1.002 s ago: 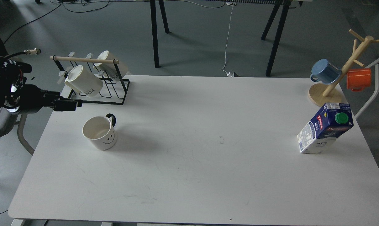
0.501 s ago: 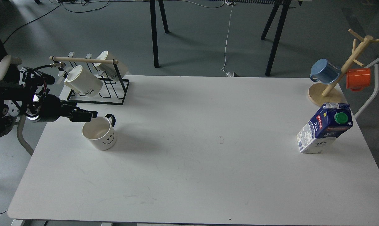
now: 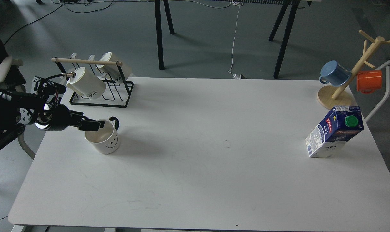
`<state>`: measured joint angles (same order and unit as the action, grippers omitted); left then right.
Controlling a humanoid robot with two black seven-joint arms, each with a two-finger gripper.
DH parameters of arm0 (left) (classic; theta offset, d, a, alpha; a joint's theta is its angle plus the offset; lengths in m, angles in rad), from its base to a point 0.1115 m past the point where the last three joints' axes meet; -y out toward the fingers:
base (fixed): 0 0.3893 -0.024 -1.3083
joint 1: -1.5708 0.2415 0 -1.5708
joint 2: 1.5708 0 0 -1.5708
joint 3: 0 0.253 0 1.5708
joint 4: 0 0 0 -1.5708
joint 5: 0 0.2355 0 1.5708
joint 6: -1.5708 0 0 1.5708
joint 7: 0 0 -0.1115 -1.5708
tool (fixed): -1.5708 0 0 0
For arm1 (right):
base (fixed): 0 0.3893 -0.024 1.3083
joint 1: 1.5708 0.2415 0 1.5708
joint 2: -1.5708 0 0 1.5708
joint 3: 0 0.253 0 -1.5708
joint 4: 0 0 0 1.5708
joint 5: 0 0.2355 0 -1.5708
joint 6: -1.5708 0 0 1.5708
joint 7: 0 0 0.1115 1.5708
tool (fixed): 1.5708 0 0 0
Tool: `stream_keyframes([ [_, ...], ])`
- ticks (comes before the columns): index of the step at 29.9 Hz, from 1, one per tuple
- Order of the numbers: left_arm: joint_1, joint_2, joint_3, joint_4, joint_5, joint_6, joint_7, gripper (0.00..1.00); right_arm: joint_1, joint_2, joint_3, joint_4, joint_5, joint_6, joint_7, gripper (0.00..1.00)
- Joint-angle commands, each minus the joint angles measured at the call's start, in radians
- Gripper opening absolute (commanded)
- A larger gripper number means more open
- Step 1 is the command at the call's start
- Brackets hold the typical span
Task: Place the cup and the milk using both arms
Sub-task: 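Reach the left gripper toward the white smiley mug's rim, then close the left gripper on the white smiley mug's rim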
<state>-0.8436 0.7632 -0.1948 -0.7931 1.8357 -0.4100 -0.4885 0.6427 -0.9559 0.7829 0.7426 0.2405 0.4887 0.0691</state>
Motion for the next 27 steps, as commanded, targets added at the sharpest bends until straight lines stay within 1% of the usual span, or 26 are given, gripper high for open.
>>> stream_keyframes([
  [1, 0.001, -0.025, 0.002, 0.031, -0.001, 0.000, 0.000, 1.00, 0.002, 0.000, 0.004, 0.001, 0.000, 0.000, 0.000, 0.99],
  [14, 0.024, -0.082, 0.002, 0.140, -0.003, 0.004, 0.000, 1.00, 0.000, 0.002, 0.033, 0.001, 0.002, 0.000, 0.000, 0.99],
  [19, 0.043, -0.082, 0.003, 0.147, -0.004, -0.006, 0.000, 0.99, 0.000, 0.002, 0.033, 0.001, 0.002, 0.000, 0.000, 0.99],
  [23, 0.044, -0.082, 0.000, 0.147, -0.010, -0.004, 0.000, 0.95, 0.000, 0.002, 0.033, 0.001, 0.002, 0.000, 0.000, 0.99],
  [27, 0.043, -0.091, -0.006, 0.147, -0.013, 0.004, 0.000, 0.90, 0.000, 0.002, 0.033, 0.001, 0.002, 0.000, 0.000, 0.99],
])
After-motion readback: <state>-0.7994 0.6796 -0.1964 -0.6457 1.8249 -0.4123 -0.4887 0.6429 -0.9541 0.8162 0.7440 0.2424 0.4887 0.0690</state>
